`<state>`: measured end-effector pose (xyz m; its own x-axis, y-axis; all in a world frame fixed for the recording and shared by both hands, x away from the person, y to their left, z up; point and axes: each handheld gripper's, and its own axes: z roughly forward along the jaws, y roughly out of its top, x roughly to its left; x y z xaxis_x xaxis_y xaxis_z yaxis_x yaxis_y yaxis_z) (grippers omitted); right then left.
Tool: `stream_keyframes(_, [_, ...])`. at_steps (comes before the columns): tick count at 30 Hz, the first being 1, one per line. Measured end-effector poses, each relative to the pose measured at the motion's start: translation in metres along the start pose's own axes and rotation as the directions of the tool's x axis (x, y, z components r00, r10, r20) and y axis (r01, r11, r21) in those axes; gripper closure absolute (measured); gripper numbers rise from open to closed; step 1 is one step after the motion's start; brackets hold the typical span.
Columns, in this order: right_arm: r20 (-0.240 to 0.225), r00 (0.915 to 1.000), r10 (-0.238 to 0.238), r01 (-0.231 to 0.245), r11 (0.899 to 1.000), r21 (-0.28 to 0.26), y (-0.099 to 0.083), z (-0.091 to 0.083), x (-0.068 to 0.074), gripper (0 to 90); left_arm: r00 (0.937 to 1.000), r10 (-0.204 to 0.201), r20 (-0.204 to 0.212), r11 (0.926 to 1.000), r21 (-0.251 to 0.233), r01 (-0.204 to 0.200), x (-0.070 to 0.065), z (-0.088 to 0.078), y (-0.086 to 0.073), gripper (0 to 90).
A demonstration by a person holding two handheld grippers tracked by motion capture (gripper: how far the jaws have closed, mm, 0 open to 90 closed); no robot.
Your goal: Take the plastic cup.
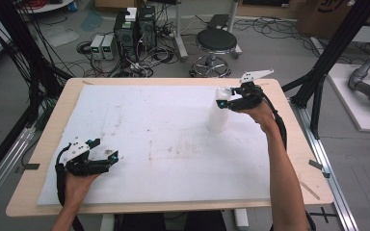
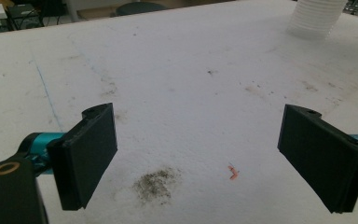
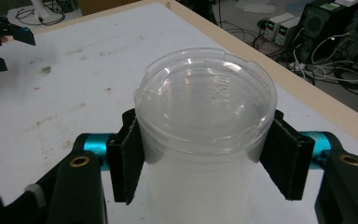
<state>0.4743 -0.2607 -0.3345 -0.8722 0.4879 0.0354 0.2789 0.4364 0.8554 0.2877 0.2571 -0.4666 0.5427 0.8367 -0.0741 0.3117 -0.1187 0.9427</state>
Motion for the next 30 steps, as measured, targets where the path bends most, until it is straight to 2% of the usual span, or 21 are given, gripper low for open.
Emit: stream_keyframes(30, [0.008,0.9999,-0.007,0.007,1.0,-0.021,0.0029,-0.0041,0.0031,37.2,1.0,-0.001,0.001,1.0,0.001,0.001,0.0002,0.0002,0.0001,11.7])
